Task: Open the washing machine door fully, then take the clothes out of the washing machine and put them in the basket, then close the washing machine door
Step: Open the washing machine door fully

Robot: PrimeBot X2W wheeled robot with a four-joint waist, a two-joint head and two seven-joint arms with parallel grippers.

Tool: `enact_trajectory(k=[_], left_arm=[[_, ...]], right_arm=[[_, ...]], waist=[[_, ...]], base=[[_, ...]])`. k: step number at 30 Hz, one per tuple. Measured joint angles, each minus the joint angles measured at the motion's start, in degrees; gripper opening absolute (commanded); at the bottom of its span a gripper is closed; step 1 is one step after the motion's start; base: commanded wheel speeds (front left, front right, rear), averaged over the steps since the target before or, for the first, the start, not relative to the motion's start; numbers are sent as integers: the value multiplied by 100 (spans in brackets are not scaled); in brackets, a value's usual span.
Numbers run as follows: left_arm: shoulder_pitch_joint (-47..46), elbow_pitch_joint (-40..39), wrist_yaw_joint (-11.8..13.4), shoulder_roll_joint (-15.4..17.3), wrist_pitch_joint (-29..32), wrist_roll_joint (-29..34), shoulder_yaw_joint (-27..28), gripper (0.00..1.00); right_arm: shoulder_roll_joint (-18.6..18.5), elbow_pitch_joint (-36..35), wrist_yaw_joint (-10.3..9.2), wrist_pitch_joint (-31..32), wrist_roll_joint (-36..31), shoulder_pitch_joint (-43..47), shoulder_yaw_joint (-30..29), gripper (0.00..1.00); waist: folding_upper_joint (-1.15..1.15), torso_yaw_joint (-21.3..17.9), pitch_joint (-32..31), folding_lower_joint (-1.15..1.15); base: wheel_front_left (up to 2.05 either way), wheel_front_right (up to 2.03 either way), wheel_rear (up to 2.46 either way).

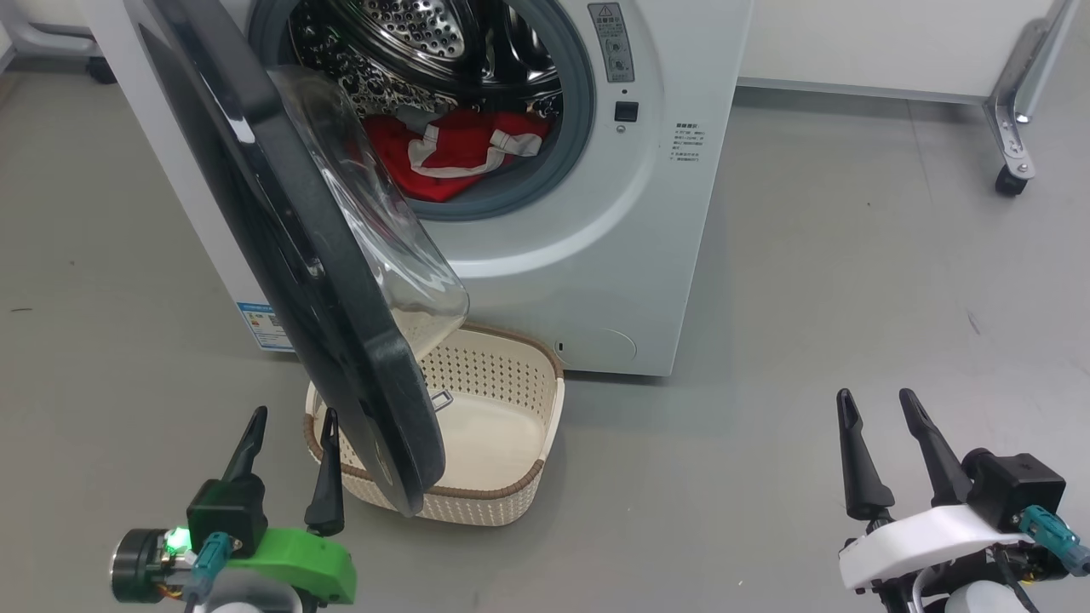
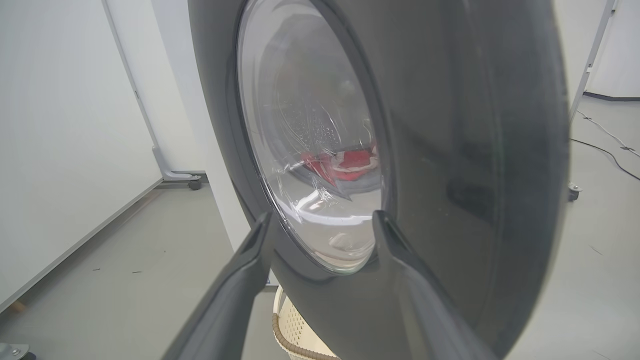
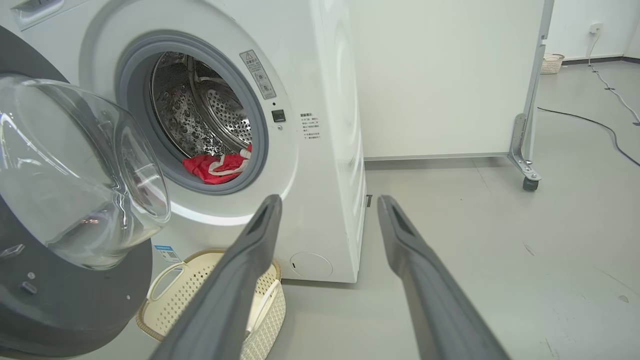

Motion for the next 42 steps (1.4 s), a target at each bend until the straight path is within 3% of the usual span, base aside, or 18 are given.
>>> enact_trajectory(k=[20,21,23,42], left_arm=[[0,11,-8,-9,0,2,11,100],[0,11,-8,-10,0,2,11,91],[0,11,-9,-10,-1,11,11,0],[-27,-254,-52,-10,0,59,259,0]], right_arm=[[91,-27,5,0,-235,101,-131,100],[94,-27,7,0,-237,120,-133,100],[102,-26,8,0,-250,169,-133,100],[229,-26,110,0,-334,185,-229,100]], waist=[[0,24,-16,0],[0,24,-19,0],[0,23,-25,0],[0,45,-18,0]], base=[[0,0,0],[0,0,0],[0,0,0],[0,0,0]])
